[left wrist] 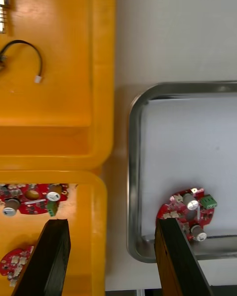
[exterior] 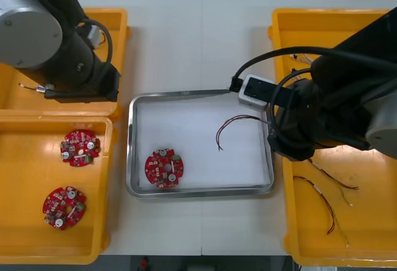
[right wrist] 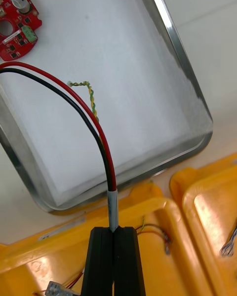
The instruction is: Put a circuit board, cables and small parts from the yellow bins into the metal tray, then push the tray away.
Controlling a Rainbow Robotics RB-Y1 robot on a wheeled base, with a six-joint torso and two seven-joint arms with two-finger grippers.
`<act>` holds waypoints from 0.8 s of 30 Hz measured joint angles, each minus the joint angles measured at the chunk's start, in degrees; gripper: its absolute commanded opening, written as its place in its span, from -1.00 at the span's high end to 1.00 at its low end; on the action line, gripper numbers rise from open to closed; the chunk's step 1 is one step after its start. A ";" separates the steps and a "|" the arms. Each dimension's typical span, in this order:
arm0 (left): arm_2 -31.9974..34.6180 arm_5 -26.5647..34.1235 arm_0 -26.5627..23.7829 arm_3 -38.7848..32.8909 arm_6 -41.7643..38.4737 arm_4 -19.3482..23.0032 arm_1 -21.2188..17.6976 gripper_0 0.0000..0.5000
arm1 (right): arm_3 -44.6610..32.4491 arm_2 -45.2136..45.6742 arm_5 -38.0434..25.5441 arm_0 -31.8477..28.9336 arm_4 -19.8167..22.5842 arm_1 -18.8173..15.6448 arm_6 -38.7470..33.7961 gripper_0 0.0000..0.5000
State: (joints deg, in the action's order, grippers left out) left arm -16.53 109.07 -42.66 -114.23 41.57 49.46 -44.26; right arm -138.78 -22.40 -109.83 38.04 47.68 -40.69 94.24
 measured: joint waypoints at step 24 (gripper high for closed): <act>4.93 -3.74 -7.17 28.17 0.00 -1.64 -4.28 -1.00 | 20.30 -18.65 9.59 1.81 -12.29 9.33 12.74 1.00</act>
State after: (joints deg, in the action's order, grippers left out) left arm -11.60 105.33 -49.83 -86.06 41.57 47.82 -48.55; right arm -118.48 -41.05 -100.24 39.85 35.38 -31.36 106.98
